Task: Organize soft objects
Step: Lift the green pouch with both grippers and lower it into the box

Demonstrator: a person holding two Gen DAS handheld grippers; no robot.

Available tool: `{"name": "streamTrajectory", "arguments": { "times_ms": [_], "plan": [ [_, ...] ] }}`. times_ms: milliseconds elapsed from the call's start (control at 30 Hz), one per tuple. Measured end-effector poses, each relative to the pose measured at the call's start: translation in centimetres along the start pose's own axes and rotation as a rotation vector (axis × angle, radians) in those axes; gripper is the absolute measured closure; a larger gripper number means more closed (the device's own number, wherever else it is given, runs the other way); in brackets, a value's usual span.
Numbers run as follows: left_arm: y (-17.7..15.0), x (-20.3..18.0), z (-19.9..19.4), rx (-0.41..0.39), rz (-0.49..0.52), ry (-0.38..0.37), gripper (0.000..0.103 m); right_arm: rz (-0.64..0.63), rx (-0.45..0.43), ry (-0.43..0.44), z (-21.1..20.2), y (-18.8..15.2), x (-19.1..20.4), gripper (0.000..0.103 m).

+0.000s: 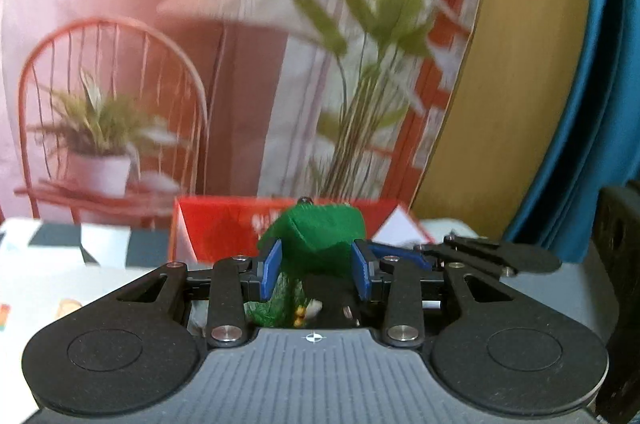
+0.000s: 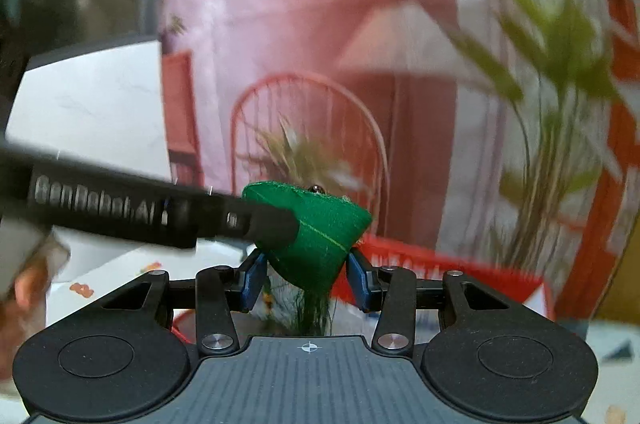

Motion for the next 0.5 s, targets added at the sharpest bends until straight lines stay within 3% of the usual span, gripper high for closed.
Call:
{"name": "streamTrajectory", "arguments": {
  "times_ms": [133, 333, 500],
  "plan": [
    [-1.4, 0.2, 2.0, 0.055, -0.04, -0.01, 0.064, 0.104, 0.076, -0.027, 1.8, -2.1, -1.8, 0.063],
    [-2.2, 0.8, 3.4, 0.099, -0.031, 0.021, 0.064, 0.146, 0.173, -0.094, 2.3, -5.4, -3.0, 0.062],
    [-2.5, 1.5, 3.2, 0.111, -0.024, 0.054, 0.063, 0.225, 0.172, -0.157, 1.1, -6.5, -4.5, 0.061]
  ]
}}
Point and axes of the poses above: each gripper's, at about its wrist camera, not at the fingertips, and z roughly the way its jaws point, x to its left, y to its top, the point moved 7 cm from there along z, roughly the way its jaws point, and after that the axes turned 8 degrees about y, right-handed, at the moved point
